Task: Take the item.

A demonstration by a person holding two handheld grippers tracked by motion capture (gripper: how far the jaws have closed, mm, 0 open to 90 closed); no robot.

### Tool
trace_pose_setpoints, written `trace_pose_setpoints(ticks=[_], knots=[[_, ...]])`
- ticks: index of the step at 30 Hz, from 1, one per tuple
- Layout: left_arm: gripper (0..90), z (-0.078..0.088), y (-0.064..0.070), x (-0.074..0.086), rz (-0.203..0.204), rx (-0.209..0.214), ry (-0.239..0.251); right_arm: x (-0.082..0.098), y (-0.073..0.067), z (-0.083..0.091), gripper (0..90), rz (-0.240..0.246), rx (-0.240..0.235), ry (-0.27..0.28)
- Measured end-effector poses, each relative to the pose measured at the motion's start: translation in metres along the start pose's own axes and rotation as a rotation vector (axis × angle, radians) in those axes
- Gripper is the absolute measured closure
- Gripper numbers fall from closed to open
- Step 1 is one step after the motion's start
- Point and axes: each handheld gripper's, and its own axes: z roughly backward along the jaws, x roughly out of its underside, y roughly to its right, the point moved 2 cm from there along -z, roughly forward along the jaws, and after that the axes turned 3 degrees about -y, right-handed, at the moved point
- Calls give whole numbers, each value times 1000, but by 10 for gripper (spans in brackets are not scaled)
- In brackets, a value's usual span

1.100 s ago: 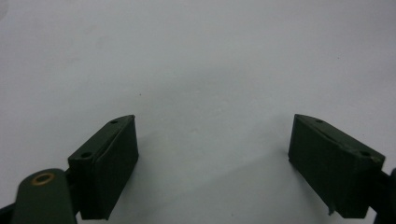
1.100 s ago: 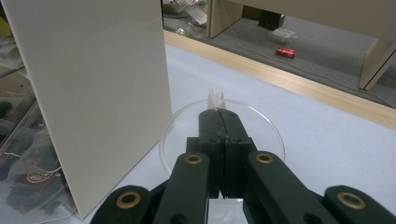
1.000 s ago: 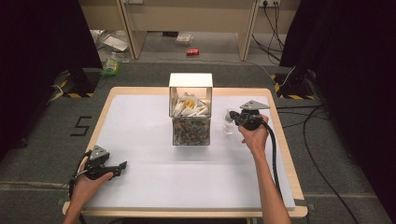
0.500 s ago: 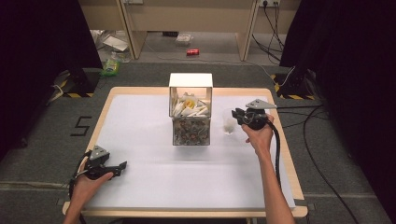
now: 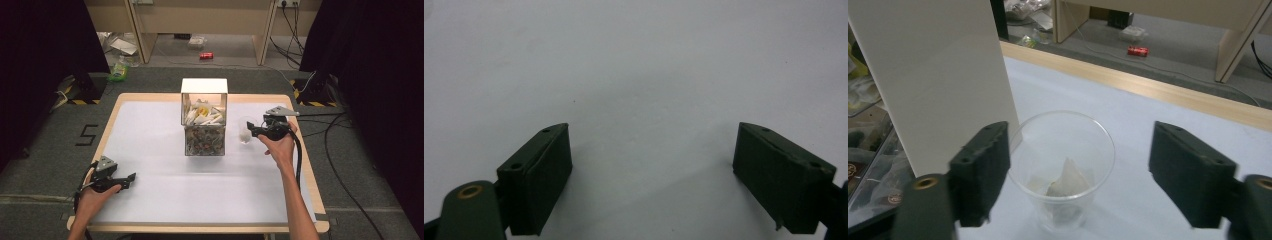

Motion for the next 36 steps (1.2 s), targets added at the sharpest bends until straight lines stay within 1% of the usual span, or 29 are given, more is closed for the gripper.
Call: trace_pose_setpoints(ticks=[2, 4, 7, 11, 17, 18, 22, 24, 27, 29, 30, 36], knots=[[150, 0, 0, 0, 0, 0, 0, 0, -2, 3, 195, -2, 0, -15], [150, 0, 0, 0, 0, 0, 0, 1, -4, 8, 182, 5, 0, -15], [150, 0, 0, 0, 0, 0, 0, 3, -6, 11, 181, 13, 1, -21], [150, 0, 0, 0, 0, 0, 0, 9, -7, 17, 181, 10, 2, -23], [150, 0, 0, 0, 0, 0, 0, 18, -10, 26, 183, 11, 3, -14], [150, 0, 0, 0, 0, 0, 0, 21, -11, 28, 183, 15, 4, -26], [150, 0, 0, 0, 1, 0, 0, 25, -13, 31, 186, 15, 3, -23], [150, 0, 0, 0, 0, 1, 0, 31, -15, 33, 188, 22, 2, -33], [150, 0, 0, 0, 1, 2, 0, 35, -16, 32, 188, 24, -2, -44], [150, 0, 0, 0, 1, 3, 0, 40, -15, 32, 188, 13, -9, -48], [150, 0, 0, 0, 2, 5, 1, 44, -14, 32, 187, 0, -19, -49], [150, 0, -1, 0, 1, 5, 0, 50, -13, 35, 185, -9, -18, -55]])
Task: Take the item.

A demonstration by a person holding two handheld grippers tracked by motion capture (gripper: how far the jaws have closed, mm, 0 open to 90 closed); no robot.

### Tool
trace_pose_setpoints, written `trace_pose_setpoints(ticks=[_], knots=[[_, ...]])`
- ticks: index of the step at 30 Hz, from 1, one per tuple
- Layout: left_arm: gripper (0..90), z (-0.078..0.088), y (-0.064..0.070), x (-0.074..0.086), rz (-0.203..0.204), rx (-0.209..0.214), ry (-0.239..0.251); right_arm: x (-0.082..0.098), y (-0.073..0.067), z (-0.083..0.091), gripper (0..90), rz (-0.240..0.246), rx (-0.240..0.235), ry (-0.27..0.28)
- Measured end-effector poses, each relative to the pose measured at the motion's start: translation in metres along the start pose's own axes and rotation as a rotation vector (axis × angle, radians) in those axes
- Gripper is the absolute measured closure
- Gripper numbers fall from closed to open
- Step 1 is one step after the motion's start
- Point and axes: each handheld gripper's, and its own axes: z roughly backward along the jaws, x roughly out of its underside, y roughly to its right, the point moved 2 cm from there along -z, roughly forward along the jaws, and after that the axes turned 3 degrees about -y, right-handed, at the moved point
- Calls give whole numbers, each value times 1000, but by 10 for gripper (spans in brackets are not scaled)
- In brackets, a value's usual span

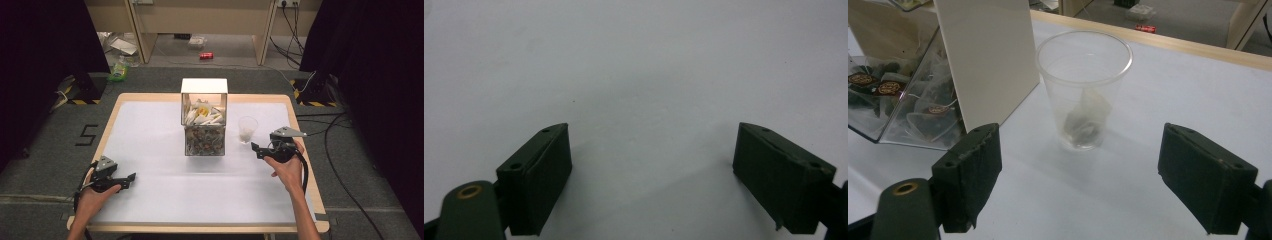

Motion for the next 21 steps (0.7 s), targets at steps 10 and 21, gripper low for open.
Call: trace_pose_setpoints(ticks=[10, 21], knots=[[150, 0, 0, 0, 0, 0, 0, 15, -2, 3, 186, -5, -15, -17], [150, 0, 0, 0, 0, -1, 0, 28, -10, 2, 186, 1, -29, -46]])
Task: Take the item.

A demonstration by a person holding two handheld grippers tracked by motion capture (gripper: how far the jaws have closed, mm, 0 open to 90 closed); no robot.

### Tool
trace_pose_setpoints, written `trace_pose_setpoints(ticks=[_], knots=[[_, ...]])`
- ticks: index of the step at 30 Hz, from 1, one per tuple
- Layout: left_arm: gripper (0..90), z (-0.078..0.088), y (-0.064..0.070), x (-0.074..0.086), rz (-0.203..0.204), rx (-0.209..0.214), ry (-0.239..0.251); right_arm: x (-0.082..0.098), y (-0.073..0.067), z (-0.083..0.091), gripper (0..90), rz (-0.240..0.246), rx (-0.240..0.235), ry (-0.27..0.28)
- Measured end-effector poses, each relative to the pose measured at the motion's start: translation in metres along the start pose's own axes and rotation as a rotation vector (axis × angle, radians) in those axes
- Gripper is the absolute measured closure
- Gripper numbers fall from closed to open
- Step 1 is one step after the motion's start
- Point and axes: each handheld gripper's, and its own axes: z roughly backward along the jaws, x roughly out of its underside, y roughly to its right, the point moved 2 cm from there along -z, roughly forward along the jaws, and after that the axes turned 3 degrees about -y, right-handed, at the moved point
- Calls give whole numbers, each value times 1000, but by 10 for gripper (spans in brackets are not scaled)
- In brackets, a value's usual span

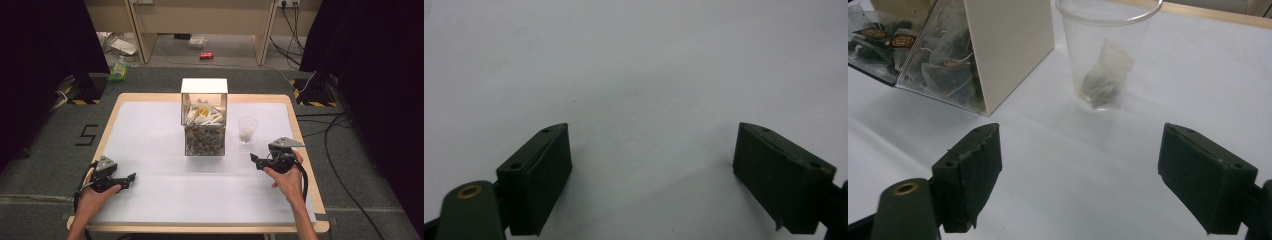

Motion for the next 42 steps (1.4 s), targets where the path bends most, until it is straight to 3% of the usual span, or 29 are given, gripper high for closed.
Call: trace_pose_setpoints(ticks=[17, 42], knots=[[150, 0, 0, 0, 0, 1, 1, 23, -3, 4, 186, -27, -12, -27], [150, 0, 0, 0, 1, 1, 0, 54, -8, 12, 182, -29, -16, -70]])
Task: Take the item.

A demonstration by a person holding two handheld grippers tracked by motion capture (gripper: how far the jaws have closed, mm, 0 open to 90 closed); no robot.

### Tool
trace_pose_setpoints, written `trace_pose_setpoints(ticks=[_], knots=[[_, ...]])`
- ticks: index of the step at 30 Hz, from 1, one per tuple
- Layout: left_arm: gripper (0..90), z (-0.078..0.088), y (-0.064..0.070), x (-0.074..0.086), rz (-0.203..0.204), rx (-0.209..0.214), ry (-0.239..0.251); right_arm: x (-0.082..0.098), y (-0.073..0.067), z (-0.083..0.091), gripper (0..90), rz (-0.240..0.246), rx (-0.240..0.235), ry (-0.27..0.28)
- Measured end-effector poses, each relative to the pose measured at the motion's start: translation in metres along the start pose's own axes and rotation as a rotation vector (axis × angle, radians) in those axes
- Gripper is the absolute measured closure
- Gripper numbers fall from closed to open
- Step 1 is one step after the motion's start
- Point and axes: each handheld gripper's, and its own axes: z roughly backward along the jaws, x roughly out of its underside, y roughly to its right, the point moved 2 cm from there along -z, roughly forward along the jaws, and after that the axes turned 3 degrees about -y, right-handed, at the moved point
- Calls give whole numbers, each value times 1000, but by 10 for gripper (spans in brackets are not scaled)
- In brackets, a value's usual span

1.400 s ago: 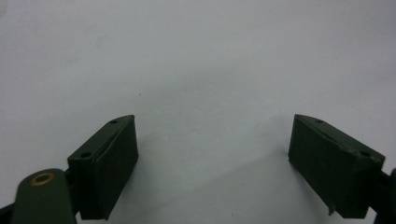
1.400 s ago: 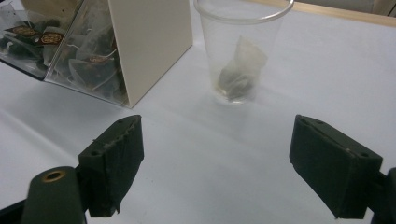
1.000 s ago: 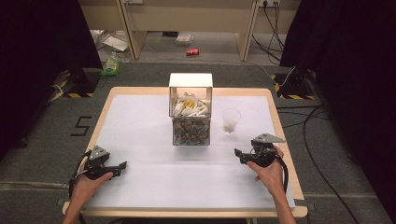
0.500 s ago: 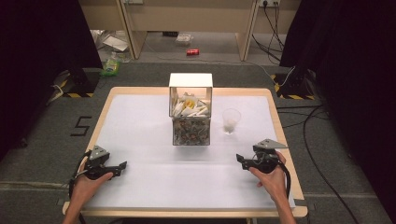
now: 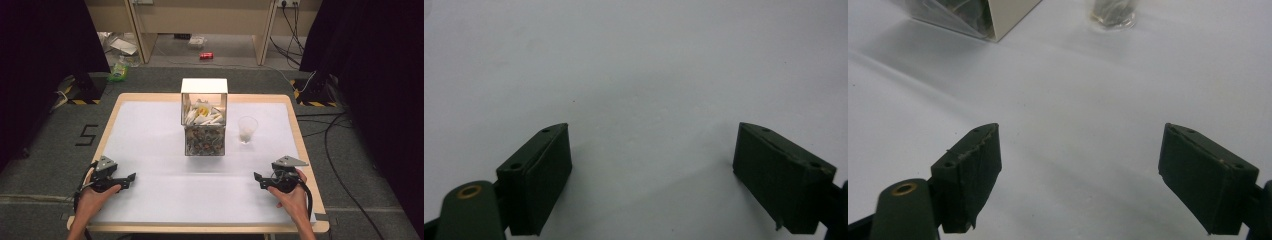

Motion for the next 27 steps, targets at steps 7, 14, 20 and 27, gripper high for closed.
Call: trace_pose_setpoints(ticks=[7, 14, 20, 27], knots=[[150, 0, 0, 0, -1, 0, -1, 9, -2, 0, 180, 2, -2, -23], [150, 0, 0, 0, 0, 0, 0, 15, -1, 5, 174, -16, 7, -29], [149, 0, 0, 0, -1, -2, -1, 23, 1, 8, 172, -15, 14, -36], [149, 0, 0, 0, -1, -3, 0, 33, -1, 12, 170, -21, 25, -55]])
